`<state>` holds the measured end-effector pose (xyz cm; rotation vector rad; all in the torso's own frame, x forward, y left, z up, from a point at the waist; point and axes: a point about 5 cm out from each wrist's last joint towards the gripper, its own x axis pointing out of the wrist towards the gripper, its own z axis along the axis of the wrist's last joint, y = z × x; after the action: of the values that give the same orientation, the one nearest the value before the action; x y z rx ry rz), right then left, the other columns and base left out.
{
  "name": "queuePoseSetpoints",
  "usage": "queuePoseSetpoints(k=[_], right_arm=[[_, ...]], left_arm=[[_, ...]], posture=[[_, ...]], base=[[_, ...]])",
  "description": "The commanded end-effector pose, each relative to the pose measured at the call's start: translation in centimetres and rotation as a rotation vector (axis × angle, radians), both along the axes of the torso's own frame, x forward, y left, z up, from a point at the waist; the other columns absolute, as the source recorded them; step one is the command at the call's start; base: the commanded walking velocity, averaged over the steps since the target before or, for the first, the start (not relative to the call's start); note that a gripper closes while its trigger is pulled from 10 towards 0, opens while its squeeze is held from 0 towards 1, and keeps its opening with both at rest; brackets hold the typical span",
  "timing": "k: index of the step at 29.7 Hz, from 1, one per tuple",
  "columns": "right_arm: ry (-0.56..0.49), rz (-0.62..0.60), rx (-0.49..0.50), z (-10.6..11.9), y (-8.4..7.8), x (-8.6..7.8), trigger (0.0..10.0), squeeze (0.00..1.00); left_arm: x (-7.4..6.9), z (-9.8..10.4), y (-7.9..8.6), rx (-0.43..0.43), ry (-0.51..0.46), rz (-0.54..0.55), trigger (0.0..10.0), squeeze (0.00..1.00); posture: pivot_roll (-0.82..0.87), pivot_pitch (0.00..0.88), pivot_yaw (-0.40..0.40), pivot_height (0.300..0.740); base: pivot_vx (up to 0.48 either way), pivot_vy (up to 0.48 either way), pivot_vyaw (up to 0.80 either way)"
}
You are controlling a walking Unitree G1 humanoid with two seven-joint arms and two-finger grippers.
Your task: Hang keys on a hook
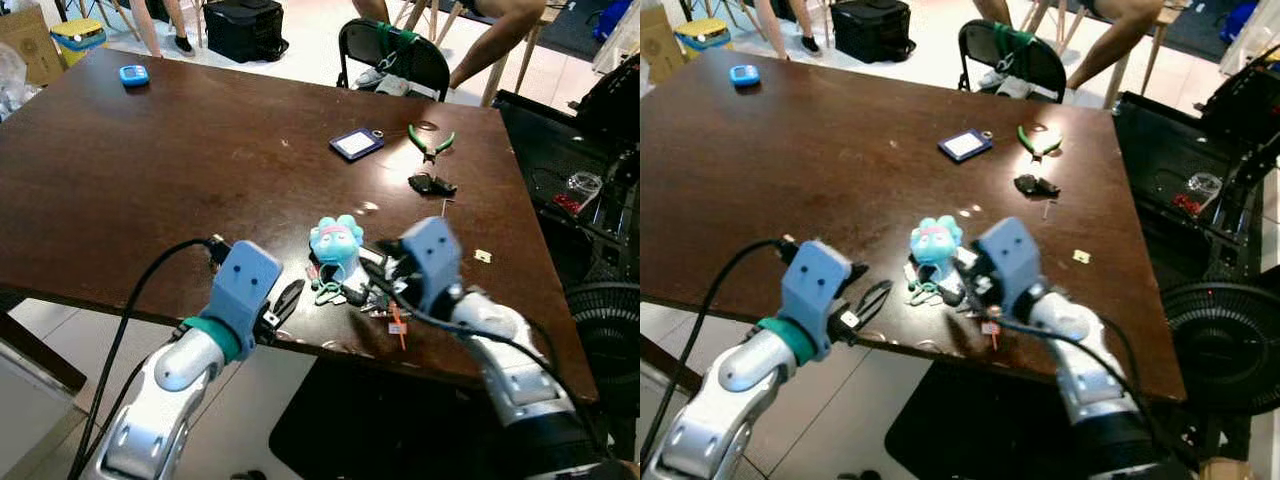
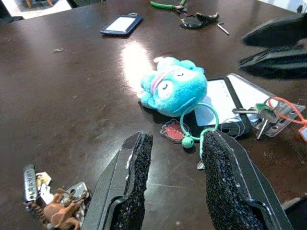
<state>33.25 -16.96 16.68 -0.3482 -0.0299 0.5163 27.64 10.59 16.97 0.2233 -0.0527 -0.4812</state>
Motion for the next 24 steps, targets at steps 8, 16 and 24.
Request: queuePoseSetpoints(k=[8,16,24], right_arm=[[0.116,-0.085,-0.071,-2.0,-2.1,0.3,10.0,0.00],[0.189,0.080,-0.108,-2.9,-0.6,0.0,10.0,0.00],[0.176,0.105,-0.135,-2.1,-1.8,-1.4,10.0,0.00]], left_arm=[[0.2,-0.8,0.1,0.001,0.033,0.012,10.0,0.00],[0.2,-0.9,0.3,-0.016,0.033,0.031,10.0,0.00],[0.1,-1.0,0.4,-0.023,0.038,0.034,10.0,0.00]], posture=[[-0.07,0.107,0.069,0.740],[-0.06,0.102,0.056,0.740],[-0.09,0.106,0.060,0.740]], base=[[0.000,0.000,0.00],[0.000,0.000,0.00],[0.000,0.000,0.00]])
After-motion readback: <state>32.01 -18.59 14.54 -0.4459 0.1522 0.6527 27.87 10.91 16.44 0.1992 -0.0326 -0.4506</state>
